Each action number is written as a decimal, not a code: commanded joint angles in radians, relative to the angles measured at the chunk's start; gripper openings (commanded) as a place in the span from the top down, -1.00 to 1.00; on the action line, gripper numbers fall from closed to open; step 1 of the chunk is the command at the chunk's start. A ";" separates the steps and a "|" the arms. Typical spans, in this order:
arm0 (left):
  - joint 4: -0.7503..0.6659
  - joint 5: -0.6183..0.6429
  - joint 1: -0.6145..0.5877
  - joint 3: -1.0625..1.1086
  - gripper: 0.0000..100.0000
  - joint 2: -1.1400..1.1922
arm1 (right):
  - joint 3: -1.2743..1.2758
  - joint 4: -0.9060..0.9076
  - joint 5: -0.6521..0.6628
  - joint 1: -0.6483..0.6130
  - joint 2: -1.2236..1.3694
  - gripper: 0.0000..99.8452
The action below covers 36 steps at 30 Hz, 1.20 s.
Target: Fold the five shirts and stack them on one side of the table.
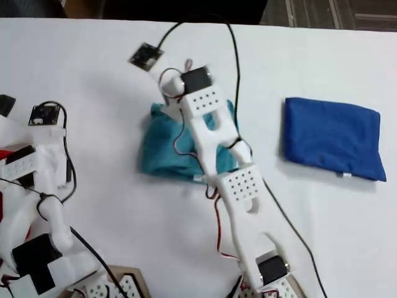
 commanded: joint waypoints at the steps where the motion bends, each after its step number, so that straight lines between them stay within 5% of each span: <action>1: -0.018 0.011 0.000 -0.005 0.95 -0.041 | 0.083 0.004 -0.032 0.027 -0.090 0.96; 19: -0.114 0.014 0.040 0.048 0.95 -0.038 | 0.365 0.004 -0.040 0.127 -0.341 0.96; 36: -0.163 0.146 0.129 0.113 0.95 -0.038 | 0.637 -0.044 -0.040 -0.054 -0.369 0.96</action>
